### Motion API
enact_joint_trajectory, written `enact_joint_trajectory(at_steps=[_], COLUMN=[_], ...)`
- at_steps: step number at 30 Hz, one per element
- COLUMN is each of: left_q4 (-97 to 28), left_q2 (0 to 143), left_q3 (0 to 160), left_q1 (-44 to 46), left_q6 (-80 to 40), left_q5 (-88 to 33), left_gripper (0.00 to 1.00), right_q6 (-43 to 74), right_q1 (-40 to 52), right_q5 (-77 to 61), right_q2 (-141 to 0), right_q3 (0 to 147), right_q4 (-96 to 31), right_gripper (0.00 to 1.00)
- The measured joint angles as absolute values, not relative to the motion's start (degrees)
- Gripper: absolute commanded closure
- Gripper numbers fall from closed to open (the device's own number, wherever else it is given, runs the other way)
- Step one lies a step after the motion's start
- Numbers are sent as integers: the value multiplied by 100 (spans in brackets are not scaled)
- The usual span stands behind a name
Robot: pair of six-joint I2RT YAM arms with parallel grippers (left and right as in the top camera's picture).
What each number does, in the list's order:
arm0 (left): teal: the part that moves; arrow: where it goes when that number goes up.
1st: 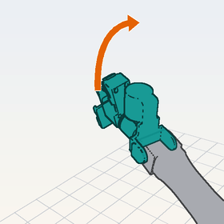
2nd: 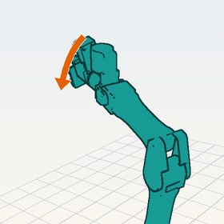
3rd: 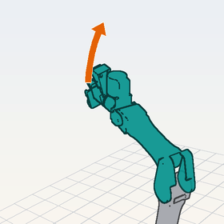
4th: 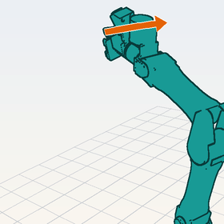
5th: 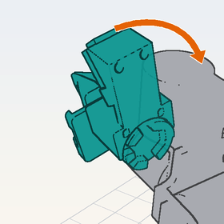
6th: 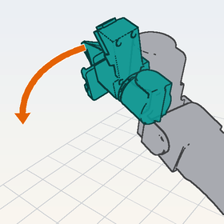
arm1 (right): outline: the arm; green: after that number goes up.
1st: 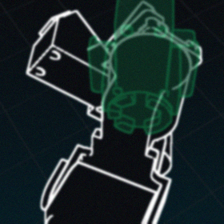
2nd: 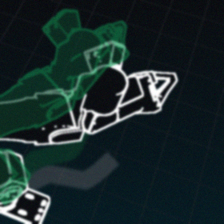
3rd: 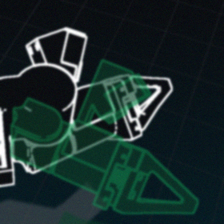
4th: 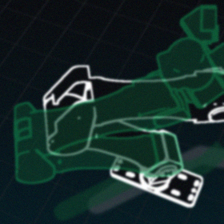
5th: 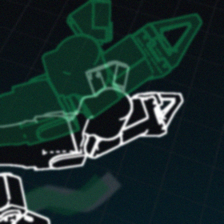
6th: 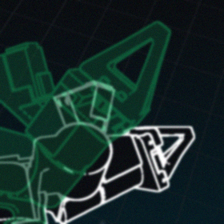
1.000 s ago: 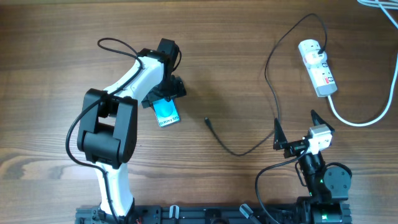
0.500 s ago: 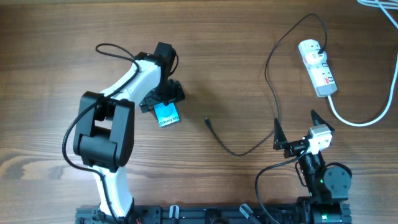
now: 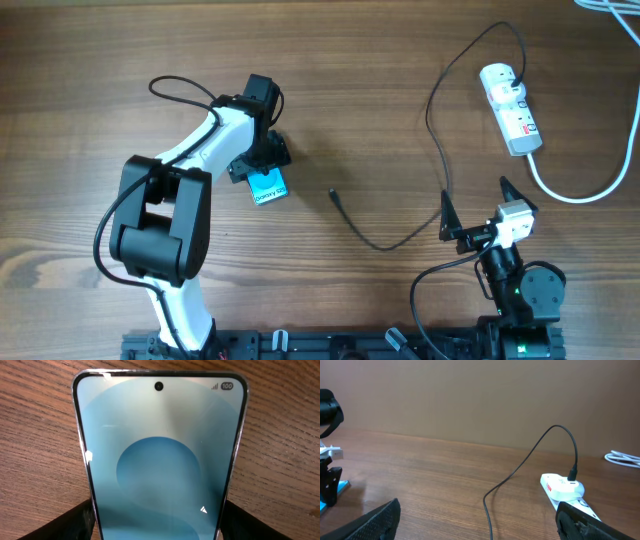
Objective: Plug charger to phone and switch on socket
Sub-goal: 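Lift the phone with left gripper and tilt it upright, then move right gripper toward the black cable end near the phone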
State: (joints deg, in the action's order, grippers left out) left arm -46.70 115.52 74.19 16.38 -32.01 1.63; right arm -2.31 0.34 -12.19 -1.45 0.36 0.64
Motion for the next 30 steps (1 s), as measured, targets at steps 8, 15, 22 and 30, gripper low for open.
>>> enact_joint_trajectory(at_steps=[8,15,22,30], left_q4=[-4639,-4665,-4665,-4560], left_q2=[11552,11552,11515,11437], left_q3=[7419,7419,7422,7419], left_q1=[1645,1612,1562,1299], left_q6=[-3269,-3291,-3190,-2499], left_q5=[152,128,-10,-1765], left_gripper=[20,27,28,25], right_q6=[-231,-228,-106,228], right_q1=[34,34,30,27], right_q5=[-1219,-1227,-2130,-2899], right_q2=[-145,-145,-152,-2438], right_q3=[36,36,67,2700], right_q4=[62,176,596,-958], right_gripper=[0,0,0,0])
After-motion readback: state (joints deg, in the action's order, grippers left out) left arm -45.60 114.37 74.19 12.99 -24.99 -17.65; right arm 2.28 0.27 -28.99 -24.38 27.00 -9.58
